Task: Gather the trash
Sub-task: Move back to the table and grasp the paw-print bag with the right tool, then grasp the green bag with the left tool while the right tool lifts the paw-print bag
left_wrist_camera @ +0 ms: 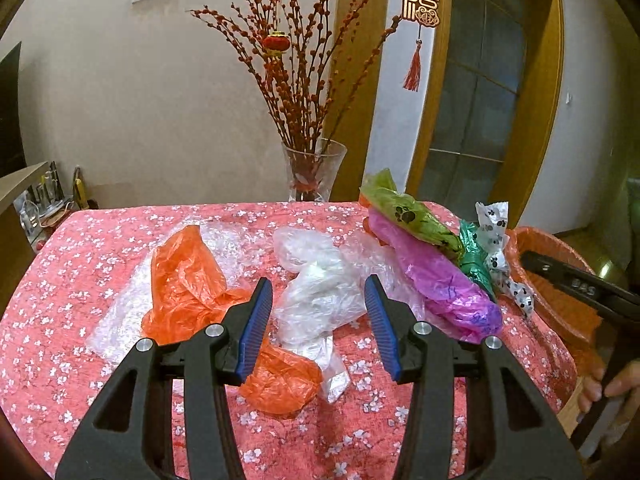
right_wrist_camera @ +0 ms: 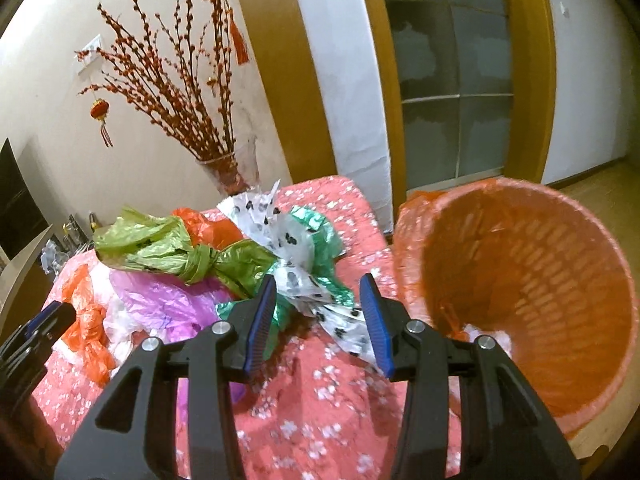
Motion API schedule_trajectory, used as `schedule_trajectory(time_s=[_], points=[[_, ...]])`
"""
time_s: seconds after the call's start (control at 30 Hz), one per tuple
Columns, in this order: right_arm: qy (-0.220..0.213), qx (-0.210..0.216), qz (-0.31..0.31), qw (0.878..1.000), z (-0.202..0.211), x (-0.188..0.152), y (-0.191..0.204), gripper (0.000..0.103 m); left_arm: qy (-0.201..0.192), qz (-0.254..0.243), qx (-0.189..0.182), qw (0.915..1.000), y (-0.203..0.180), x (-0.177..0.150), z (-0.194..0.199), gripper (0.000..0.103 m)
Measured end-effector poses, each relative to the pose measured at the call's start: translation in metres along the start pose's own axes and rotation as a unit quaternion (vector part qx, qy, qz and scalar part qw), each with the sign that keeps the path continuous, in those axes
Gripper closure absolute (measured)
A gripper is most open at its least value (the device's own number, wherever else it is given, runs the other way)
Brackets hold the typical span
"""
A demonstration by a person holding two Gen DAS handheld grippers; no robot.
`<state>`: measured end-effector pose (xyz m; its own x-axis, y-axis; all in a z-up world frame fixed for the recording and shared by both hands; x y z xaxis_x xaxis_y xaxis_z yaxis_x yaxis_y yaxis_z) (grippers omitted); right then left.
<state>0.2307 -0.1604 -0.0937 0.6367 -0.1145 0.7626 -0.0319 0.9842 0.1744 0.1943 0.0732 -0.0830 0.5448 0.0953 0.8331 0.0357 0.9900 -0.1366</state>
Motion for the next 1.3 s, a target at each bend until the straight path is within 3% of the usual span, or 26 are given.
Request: schedule_trajectory(time_s=[0.4, 0.57, 0.63, 0.73, 1.03, 1.27, 1.3], points=[[0.029, -0.002, 0.014, 0.999, -0.035, 0.0, 0.006, 0.06, 0.001, 0.001, -0.025, 0.9997, -0.011, 0.006, -0.007, 0.054], [0.046, 0.007, 0.018, 0.999, -0.046, -0.005, 0.007, 0.078, -0.006, -0.005, -0.039, 0.9992, -0.024, 0.016, -0.009, 0.054], [0.047, 0.011, 0.018, 0.999, -0.046, -0.006, 0.007, 0.091, -0.007, -0.009, -0.044, 0.999, -0.031, 0.021, -0.011, 0.054], [0.043, 0.017, 0.016, 0.999, -0.042, -0.008, 0.006, 0.095, -0.008, -0.016, -0.054, 0.9984, -0.043, 0.026, -0.013, 0.054], [0.018, 0.018, 0.004, 1.0, -0.016, -0.006, -0.003, 0.096, -0.009, -0.029, -0.044, 0.9986, -0.063, 0.047, -0.033, 0.054], [0.012, 0.02, 0.01, 1.0, -0.008, -0.006, -0.005, 0.096, 0.037, -0.012, -0.022, 0.999, -0.053, 0.041, -0.061, 0.055], [0.012, 0.02, 0.01, 1.0, -0.008, -0.006, -0.005, 0.096, 0.041, -0.008, -0.026, 0.9988, -0.053, 0.04, -0.064, 0.06]])
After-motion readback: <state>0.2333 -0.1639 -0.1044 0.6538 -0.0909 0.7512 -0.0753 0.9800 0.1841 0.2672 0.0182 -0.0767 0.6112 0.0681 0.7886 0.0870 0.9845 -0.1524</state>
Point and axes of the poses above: each gripper's, at about its wrist camera, not at the fingertips, and z roughly against the way its jaws point, y to its left, x to its top, the point moved 8 cm from there along -z, roughly the way its jaws point, and after that the axes turned 3 degrees about z, right-handed, at the moved point
